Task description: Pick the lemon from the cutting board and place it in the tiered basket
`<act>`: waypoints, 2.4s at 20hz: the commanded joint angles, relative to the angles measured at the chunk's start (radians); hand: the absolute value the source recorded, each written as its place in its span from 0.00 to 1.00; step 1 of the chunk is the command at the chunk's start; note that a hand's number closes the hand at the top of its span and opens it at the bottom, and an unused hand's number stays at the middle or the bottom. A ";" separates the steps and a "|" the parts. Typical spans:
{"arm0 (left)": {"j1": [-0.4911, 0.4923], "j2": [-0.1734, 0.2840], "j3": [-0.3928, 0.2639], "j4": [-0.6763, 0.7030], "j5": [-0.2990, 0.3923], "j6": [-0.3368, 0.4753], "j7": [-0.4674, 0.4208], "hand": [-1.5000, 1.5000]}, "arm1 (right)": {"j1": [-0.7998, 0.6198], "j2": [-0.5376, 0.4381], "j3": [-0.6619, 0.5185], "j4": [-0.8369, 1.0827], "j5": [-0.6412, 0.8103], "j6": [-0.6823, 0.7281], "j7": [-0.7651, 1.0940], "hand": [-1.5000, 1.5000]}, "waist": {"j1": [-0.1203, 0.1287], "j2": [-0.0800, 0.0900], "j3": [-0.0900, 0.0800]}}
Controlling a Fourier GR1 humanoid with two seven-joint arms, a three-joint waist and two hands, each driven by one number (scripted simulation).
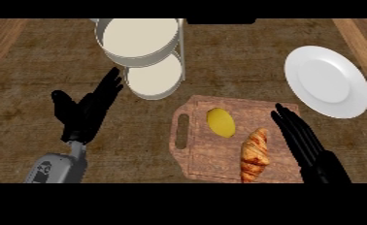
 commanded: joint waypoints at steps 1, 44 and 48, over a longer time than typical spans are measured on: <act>0.015 -0.022 -0.022 -0.029 -0.023 0.010 -0.001 0.50 | -0.078 0.106 0.153 -0.076 0.172 0.107 0.285 0.00 | 0.021 0.003 0.003; -0.012 -0.104 0.140 0.038 -0.102 -0.143 0.003 0.50 | -0.197 0.300 0.099 0.524 0.394 -0.138 0.284 0.00 | 0.015 0.005 0.005; 0.023 -0.123 0.120 -0.030 -0.119 -0.141 0.042 0.50 | -0.186 0.300 0.083 0.512 0.368 -0.104 0.267 0.00 | 0.015 0.004 0.005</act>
